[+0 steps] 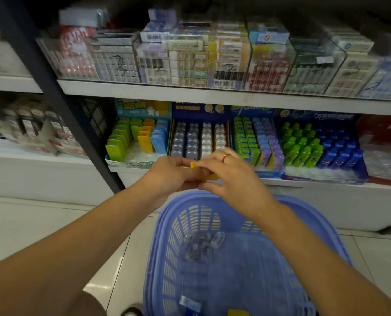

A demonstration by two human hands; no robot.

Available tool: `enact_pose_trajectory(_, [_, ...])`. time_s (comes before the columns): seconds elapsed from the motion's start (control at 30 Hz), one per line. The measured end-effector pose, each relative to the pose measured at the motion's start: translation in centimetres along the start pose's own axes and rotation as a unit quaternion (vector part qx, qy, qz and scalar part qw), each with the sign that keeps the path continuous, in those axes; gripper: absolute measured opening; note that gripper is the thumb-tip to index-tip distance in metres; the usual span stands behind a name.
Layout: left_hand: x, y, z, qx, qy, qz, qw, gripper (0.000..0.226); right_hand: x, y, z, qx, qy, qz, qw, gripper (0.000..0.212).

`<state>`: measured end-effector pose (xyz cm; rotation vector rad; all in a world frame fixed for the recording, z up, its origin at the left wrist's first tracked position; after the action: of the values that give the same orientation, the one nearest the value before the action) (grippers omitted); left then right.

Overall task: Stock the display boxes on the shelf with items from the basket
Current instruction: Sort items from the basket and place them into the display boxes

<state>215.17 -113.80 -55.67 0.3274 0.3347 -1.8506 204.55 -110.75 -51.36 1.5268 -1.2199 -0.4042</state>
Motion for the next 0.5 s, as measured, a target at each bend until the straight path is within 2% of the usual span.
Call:
enact_pose_trajectory(0.1, [-0.1,3.0,0.6,0.014,-0.026,0.06,0.998,0.016,3.0,-1.0,-2.0,-0.073,0.052,-0.028,0.996,0.038])
enact_pose_trajectory(0.17, [-0.2,5.0,1.2,-0.029,-0.037,0.09,0.995,0.022,5.3,-1.6,-3.5,-0.111,0.108,-0.03,0.987,0.039])
enact_pose_trajectory(0.23, [-0.1,7.0,1.9,-0.059,-0.048,0.107,0.991,0.021,7.8,-2.2,-4.3,-0.114,0.128,-0.026,0.985,0.041])
enact_pose_trajectory(0.27, [0.0,8.0,2.1,-0.034,-0.053,0.12,0.991,0.02,9.2,-2.5,-4.1,-0.09,0.113,-0.019,0.989,0.041])
enact_pose_trajectory(0.3, [0.1,9.1,2.3,0.052,-0.06,0.14,0.987,0.022,10.6,-2.8,-3.5,-0.046,0.08,-0.011,0.996,0.039])
enact_pose_trajectory(0.33, [0.1,10.2,2.5,0.2,-0.069,0.16,0.964,0.029,11.8,-3.3,-2.6,0.01,0.038,-0.006,0.999,0.036])
enact_pose_trajectory(0.4, [0.3,11.1,1.8,0.498,-0.069,0.149,0.852,0.049,13.2,-4.8,-1.1,0.104,-0.037,-0.004,0.994,0.032])
enact_pose_trajectory(0.43, [0.5,11.2,1.0,0.575,-0.067,0.125,0.806,0.059,13.6,-5.7,-0.7,0.122,-0.053,-0.006,0.991,0.031])
enact_pose_trajectory(0.5, [0.9,11.4,-0.7,0.621,-0.054,0.079,0.778,0.071,13.7,-7.4,-0.7,0.123,-0.06,-0.016,0.99,0.03])
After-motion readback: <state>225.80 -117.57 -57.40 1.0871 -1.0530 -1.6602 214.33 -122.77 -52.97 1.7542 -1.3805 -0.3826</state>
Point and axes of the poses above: each hand's wrist, its own x-axis towards the middle knuckle, its own y-axis out of the back of the hand, z = x × y, the point moved 8 cm from there along x, towards the middle knuckle, and after that the axes turned 2 degrees about y, right-handed, at the moved point
